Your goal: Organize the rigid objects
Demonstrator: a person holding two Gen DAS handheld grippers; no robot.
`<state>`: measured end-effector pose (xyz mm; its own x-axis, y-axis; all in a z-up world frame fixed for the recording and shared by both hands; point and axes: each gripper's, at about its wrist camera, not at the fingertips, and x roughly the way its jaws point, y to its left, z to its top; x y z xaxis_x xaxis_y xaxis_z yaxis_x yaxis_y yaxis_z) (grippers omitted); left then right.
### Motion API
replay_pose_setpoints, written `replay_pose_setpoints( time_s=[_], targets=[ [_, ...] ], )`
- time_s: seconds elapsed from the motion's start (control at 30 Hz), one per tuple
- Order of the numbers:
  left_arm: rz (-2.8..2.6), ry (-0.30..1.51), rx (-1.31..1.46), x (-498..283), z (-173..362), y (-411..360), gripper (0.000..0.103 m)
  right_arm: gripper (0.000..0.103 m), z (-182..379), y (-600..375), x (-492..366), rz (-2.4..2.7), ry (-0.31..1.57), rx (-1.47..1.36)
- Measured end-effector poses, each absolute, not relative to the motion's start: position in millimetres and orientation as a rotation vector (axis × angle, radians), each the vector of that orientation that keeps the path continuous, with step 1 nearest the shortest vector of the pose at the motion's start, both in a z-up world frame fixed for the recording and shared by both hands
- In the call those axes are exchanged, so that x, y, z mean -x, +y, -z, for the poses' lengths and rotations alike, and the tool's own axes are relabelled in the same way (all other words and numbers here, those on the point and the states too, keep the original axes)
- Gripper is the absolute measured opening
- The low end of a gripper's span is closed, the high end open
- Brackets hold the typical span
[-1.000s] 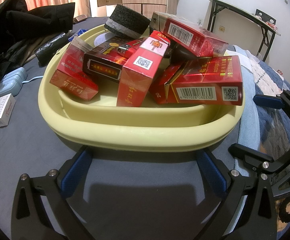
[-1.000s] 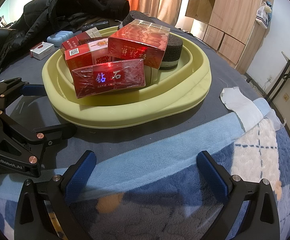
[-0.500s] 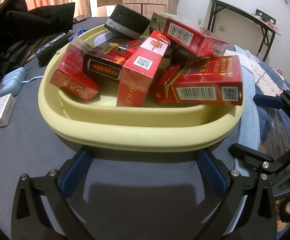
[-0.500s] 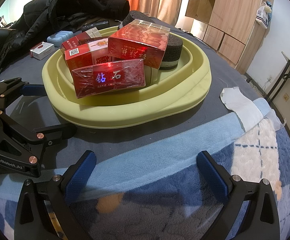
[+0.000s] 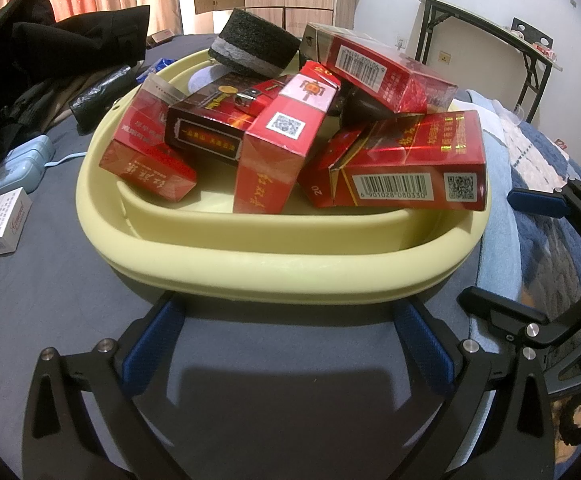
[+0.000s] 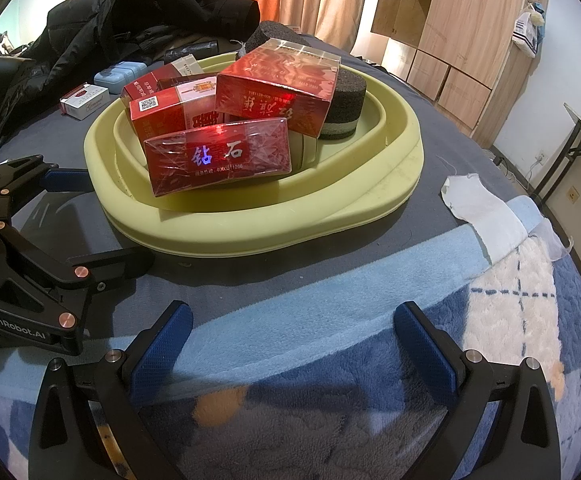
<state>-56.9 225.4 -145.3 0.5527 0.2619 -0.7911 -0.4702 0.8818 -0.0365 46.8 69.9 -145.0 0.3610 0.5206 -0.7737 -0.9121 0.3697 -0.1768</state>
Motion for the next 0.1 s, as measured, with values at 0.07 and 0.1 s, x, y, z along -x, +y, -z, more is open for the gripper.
replay_pose_setpoints(
  time_s=[0.07, 0.1],
  targets=[
    [-0.439, 0.887, 0.256, 56.8, 145.4, 224.9, 0.103, 0.103, 145.0, 69.9, -46.7, -1.018, 0.688, 0.673],
    [-0.439, 0.887, 0.256, 57.0, 145.3, 225.0, 0.103, 0.103, 144.9, 69.9, -46.7, -1.018, 0.687, 0.673]
  ],
)
